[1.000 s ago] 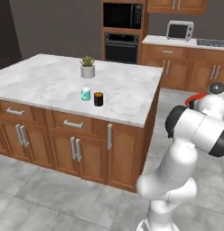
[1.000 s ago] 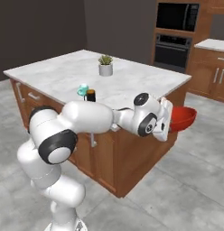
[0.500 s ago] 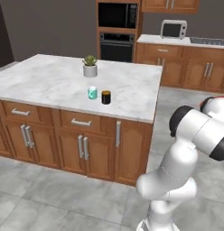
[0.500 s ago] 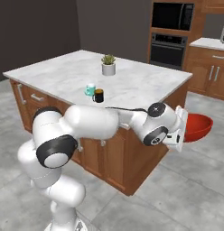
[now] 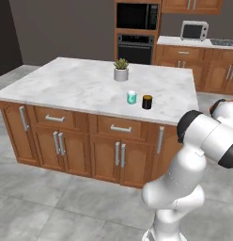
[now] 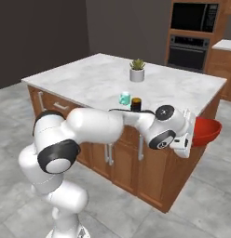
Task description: Clear the mugs and bowl far away from the sink.
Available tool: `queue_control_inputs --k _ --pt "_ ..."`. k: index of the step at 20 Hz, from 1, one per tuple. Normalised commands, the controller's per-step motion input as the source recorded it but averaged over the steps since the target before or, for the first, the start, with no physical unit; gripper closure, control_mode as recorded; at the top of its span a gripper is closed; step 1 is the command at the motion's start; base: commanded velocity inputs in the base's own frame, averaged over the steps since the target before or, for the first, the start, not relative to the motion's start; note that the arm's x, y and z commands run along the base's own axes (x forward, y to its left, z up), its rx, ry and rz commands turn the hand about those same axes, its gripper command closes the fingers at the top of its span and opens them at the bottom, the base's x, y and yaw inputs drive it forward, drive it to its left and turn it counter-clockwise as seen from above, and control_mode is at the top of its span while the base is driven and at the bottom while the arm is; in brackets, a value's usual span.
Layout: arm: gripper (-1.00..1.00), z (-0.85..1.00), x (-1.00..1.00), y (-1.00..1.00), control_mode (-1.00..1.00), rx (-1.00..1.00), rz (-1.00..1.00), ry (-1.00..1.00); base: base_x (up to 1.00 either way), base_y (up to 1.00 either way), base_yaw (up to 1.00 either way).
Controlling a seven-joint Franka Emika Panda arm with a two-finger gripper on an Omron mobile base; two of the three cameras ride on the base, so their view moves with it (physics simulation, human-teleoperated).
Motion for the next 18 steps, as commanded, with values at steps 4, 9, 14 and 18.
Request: queue_control_inputs --k 4,9,14,18 --pt "1.0 0.0 0.0 0.0 1.0 0.0 0.0 0.0 0.34 1.0 -0.15" --pt "1.0 0.0 0.0 0.0 1.0 0.0 0.0 0.0 0.33 1.0 -0.18" --pt "1.0 0.0 0.0 0.0 1.0 0.0 0.0 0.0 0.33 1.0 -0.18" --pt "1.0 0.0 0.0 0.0 1.0 0.0 0.0 0.0 0.34 1.0 -0.19"
